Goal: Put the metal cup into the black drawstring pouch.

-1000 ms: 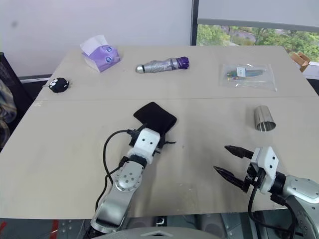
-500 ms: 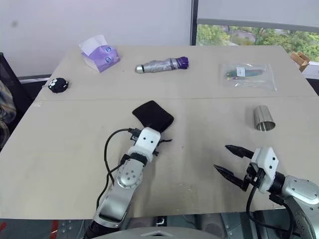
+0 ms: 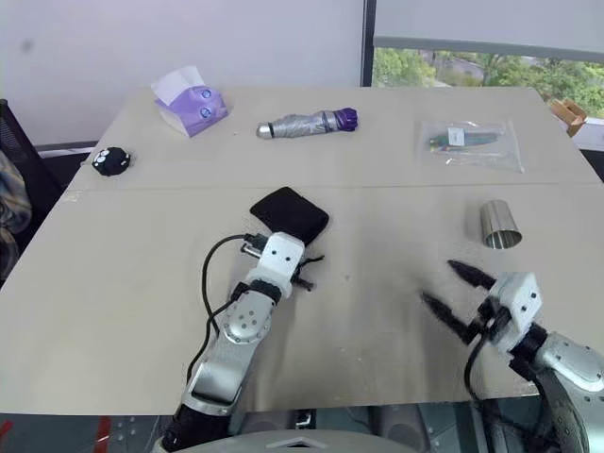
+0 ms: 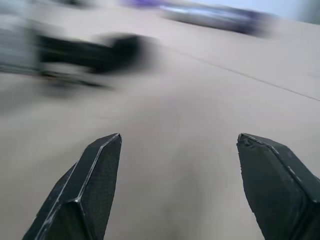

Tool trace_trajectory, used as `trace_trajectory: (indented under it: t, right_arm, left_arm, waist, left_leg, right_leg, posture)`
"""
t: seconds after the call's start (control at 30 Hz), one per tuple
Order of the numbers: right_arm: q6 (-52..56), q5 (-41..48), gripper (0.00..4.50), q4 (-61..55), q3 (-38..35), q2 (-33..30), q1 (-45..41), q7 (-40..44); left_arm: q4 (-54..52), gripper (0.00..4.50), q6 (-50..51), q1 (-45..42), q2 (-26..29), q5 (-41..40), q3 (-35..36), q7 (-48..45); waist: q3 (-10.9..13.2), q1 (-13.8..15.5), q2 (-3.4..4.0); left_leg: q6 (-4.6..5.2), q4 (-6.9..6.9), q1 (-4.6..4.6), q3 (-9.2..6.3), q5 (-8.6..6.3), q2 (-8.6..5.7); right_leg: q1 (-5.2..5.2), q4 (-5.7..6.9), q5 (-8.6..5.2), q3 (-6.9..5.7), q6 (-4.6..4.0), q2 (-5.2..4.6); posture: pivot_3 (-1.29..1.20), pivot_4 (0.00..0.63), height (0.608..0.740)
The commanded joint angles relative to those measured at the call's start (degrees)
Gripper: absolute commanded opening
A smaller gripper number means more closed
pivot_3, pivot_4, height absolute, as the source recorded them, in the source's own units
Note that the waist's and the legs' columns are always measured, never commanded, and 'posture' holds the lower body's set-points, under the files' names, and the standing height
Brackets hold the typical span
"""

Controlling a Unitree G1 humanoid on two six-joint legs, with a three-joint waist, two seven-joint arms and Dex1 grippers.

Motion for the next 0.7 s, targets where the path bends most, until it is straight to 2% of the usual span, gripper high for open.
trace_trajectory:
  t: [0.03, 0.2, 0.37, 0.67, 0.7]
  right_arm:
    - [1.46, -4.61, 3.75, 3.83, -4.77, 1.26, -3.41, -10.28]
    - [4.35, -8.72, 3.75, 8.26, -4.39, 1.51, -7.78, -16.37]
    - [4.55, -10.80, 3.75, 16.90, -4.49, 1.92, -14.58, -20.03]
    - [0.18, -10.77, 3.75, 34.74, -3.95, 0.37, -27.80, -16.97]
    - [-0.67, -10.99, 3.17, 35.64, -3.96, 0.30, -28.28, -16.70]
  left_arm:
    - [-2.64, 0.04, 1.42, -0.86, -1.66, -6.21, 1.02, -4.38]
    - [-5.74, 0.04, 5.67, -2.38, -3.92, -13.45, 3.07, -8.21]
    - [-7.51, 0.04, 9.46, -4.47, -4.37, -17.00, 4.02, -9.20]
    - [-9.07, 0.04, 10.73, -5.21, -3.41, -18.64, 1.92, -9.87]
    - [-9.22, 0.00, 10.54, -5.24, -3.35, -18.96, 1.90, -10.01]
  waist:
    - [0.00, -0.06, 0.01]
    - [-0.01, -0.12, 0.04]
    - [-0.04, -0.16, 0.08]
    - [-0.03, -0.27, 0.09]
    - [-0.03, -0.20, 0.09]
  left_leg:
    - [0.00, 0.00, 0.00, 0.03, 0.00, -0.01]
    - [0.00, -0.04, 0.00, -0.02, 0.00, -0.03]
    - [0.00, -0.04, 0.02, -0.02, 0.00, -0.06]
    - [0.00, -0.04, 0.01, 0.01, 0.00, -0.10]
    - [0.00, -0.05, 0.01, 0.00, 0.00, -0.10]
  right_leg:
    - [0.00, 0.00, 0.00, 0.03, 0.00, -0.01]
    - [-0.02, 0.01, 0.00, -0.01, -0.01, 0.11]
    - [-0.01, 0.03, 0.00, 0.03, -0.01, 0.18]
    - [-0.01, 0.02, 0.03, 0.11, 0.03, 0.22]
    - [0.00, 0.02, 0.04, 0.11, 0.05, 0.23]
  posture:
    - [0.00, 0.150, 0.740]
    - [0.00, 0.150, 0.740]
    - [0.00, 0.150, 0.740]
    - [0.00, 0.150, 0.740]
    - [0.00, 0.150, 0.740]
